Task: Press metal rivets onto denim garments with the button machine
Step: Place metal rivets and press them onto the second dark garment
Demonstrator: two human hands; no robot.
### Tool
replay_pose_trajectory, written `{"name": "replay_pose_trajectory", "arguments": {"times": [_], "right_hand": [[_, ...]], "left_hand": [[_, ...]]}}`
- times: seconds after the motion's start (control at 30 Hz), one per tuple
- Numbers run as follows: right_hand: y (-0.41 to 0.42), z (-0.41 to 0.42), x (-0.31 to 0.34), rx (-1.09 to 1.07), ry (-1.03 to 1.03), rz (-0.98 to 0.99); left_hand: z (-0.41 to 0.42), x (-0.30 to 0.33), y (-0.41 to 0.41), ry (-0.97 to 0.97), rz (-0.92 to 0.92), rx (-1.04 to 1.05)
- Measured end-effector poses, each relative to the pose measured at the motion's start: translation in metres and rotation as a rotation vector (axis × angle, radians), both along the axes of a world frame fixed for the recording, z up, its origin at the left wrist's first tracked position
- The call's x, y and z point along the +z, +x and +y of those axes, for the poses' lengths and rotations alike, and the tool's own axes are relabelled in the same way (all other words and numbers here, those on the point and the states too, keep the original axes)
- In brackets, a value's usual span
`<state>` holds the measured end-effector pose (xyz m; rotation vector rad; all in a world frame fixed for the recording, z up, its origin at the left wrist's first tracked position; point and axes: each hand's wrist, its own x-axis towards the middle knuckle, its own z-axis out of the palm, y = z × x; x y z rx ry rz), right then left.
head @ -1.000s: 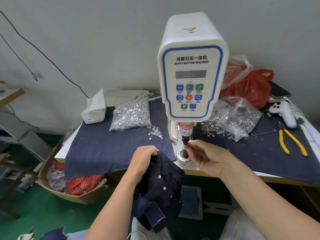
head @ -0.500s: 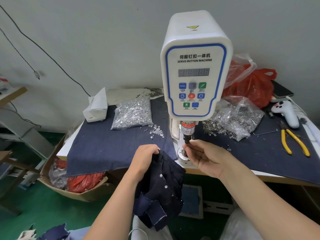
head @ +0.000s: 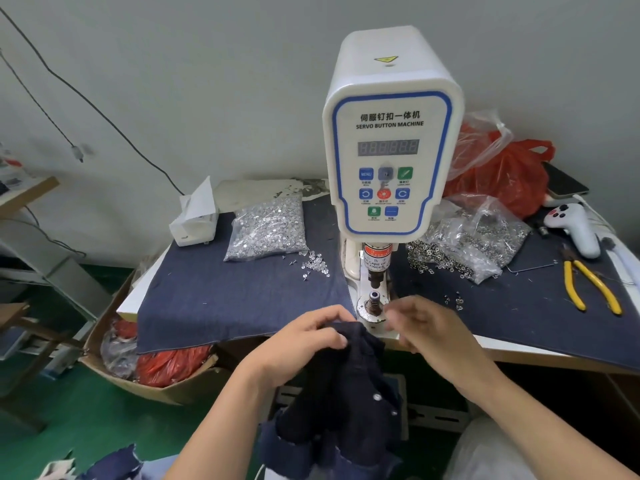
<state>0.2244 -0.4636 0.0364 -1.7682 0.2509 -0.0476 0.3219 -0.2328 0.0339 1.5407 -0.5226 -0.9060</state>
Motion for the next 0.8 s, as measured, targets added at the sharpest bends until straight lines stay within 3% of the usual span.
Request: {"name": "replay_pose_trajectory", "arguments": {"times": [0.07, 0.13, 0.23, 0.3, 0.43, 0.5, 0.8], "right_hand": [[-0.005, -0.009, -0.006, 0.27, -0.239, 0.016], [-0.005, -0.02, -0.007, 0.39, -0.341, 0.013], [0.003, -0.041, -0.006, 0.303, -0.106, 0.037], [0.011, -0.052, -0.006, 0.25, -0.125, 0.021], [0.018, -0.057, -0.014, 0.258, -0.104, 0.037], [0.019, -0.058, -0.018, 0.251, -0.09, 0.052], [0.021, -0.061, -0.024, 0.246, -0.081, 0.041]], "left_hand": [[-0.003, 0.001, -0.007, -0.072, 0.015, -0.079], [-0.005, 0.002, -0.008, -0.072, 0.003, -0.09], [-0.004, 0.001, 0.002, 0.161, -0.256, -0.009], [0.002, -0.001, 0.016, 0.348, -0.43, 0.083], [0.007, -0.007, 0.051, 0.59, -0.681, 0.593], [0.003, -0.014, 0.067, 0.659, -0.726, 0.7], [-0.025, -0.039, 0.088, 0.822, -0.809, 0.715]]}}
